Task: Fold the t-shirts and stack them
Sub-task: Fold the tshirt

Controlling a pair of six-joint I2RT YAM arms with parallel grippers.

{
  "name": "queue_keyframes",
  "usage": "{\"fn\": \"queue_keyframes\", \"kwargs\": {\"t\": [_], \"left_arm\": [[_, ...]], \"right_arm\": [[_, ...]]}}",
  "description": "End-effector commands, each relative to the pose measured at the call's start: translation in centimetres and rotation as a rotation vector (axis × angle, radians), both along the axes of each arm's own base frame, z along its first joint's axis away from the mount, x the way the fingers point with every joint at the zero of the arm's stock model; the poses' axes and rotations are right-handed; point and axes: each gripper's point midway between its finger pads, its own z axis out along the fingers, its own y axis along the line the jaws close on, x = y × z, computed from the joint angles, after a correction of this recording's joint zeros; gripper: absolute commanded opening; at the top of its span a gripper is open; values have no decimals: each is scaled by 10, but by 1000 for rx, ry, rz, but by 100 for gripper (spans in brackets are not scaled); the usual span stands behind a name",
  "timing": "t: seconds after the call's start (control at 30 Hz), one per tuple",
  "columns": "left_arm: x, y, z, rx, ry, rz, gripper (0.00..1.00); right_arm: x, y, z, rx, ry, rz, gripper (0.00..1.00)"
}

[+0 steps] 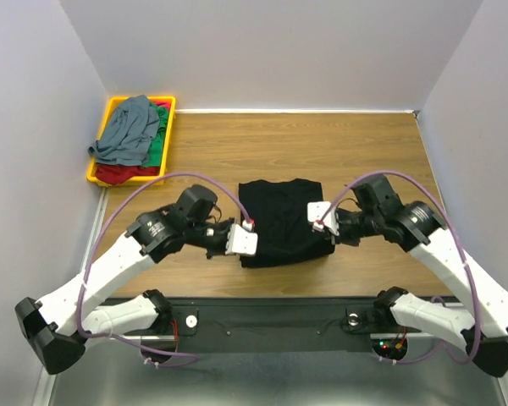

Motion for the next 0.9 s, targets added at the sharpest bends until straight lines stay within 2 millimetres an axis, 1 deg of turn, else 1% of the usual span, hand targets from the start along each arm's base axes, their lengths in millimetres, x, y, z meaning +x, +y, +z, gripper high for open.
{"fn": "queue_keyframes", "kwargs": {"t": [0.0,0.03,0.07,0.1,0.13,0.17,0.2,0.23,0.27,0.3,0.33,0.37,0.4,0.43,0.5,0.53,0.57,0.6,0.63,0.7,0.73,0.8,0.83,0.87], "left_arm": [[32,-9,27,-43,-8,75,0],[43,-8,25,-36,-9,86,0],[67,-5,22,-29,-5,123,0],[81,-1,21,-25,-3,142,0],[104,1,18,-21,19,175,0],[116,2,17,-17,12,176,0],[125,1,17,-16,17,179,0],[142,0,13,-11,36,194,0],[156,-1,11,-14,31,210,0],[167,-1,7,-12,35,216,0],[180,-4,14,-27,21,215,0],[197,-2,-6,-2,63,236,0],[207,-2,-12,5,74,246,0],[225,-4,-27,22,104,256,0],[245,-3,-45,32,141,281,0],[257,2,-54,40,155,305,0],[271,2,-72,48,205,337,0],[281,4,-80,48,217,355,0],[295,7,-95,55,250,380,0],[301,10,-108,67,282,397,0],[301,11,-119,82,302,400,0],[297,12,-127,98,315,398,0],[290,14,-134,117,333,400,0],[286,15,-136,126,342,400,0]], "right_arm": [[32,5,-4,-70,-26,-36,0],[39,7,-6,-76,-36,-22,1],[53,10,-9,-67,-38,-30,1],[62,10,-10,-65,-40,-30,1],[83,4,-5,-53,-77,-53,0],[94,6,-15,-50,-42,-43,1],[107,2,-18,-58,-65,-26,1],[128,-11,-19,-56,-77,-67,1],[142,-11,-15,-40,-84,-64,1],[156,-12,-32,-56,-40,-63,1],[168,-15,-38,-60,-33,-57,1],[181,-16,-35,-51,-42,-57,1],[190,-14,-38,-48,-41,-53,1],[200,-12,-60,-56,8,-50,1],[214,-7,-75,-46,40,-53,1],[225,-4,-78,-35,32,-67,0],[232,-2,-99,-40,76,-72,0],[236,0,-107,-38,88,-78,1],[244,1,-124,-38,119,-94,1],[250,3,-139,-35,141,-109,1],[254,4,-152,-39,164,-121,1],[257,5,-159,-41,186,-140,1],[257,5,-161,-38,205,-158,1],[253,5,-165,-36,226,-165,0]]}}
